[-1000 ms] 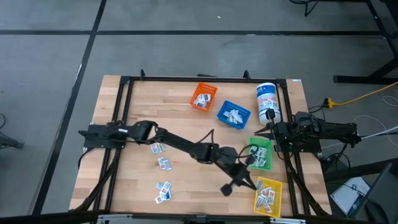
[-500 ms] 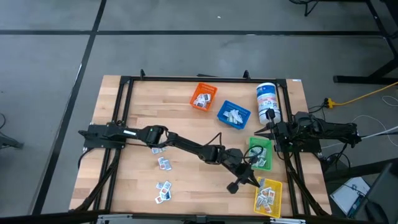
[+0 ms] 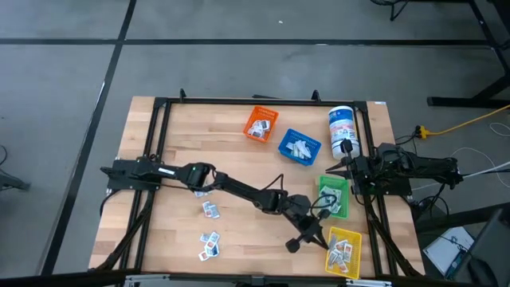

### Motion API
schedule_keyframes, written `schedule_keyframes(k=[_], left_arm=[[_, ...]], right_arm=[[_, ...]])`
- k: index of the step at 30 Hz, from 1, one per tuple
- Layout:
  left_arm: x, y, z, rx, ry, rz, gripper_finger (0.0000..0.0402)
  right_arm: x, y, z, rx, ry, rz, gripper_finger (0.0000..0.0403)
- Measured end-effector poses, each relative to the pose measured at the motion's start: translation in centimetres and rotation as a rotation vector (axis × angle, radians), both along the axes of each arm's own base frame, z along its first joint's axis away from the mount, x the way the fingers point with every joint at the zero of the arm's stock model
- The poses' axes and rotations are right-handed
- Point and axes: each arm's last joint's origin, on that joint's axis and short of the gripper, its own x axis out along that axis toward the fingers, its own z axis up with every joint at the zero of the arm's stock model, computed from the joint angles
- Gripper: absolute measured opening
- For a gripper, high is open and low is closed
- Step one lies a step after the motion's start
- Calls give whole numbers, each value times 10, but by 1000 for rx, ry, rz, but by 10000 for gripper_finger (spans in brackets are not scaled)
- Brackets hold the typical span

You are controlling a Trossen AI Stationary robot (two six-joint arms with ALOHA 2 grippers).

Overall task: Pick & Place First Aid Supplies
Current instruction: Put the orange ointment pack into the yellow basket, then adjust the baskets on the table

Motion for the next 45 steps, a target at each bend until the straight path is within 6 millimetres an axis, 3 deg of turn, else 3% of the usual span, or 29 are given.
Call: schedule_keyframes(k=[20,25,34,45], left_arm=[[2,-1,7,25,-107,112,12],[3,3,7,11,-94,91,46],[3,6,6,8,-85,68,143],[-1,14,12,29,106,82,161]], right_arm=[[0,0,0,0,-1,0,26],[0,0,0,0,-1,0,26],[0,0,0,0,0,0,26],[0,0,0,0,0,0,26]])
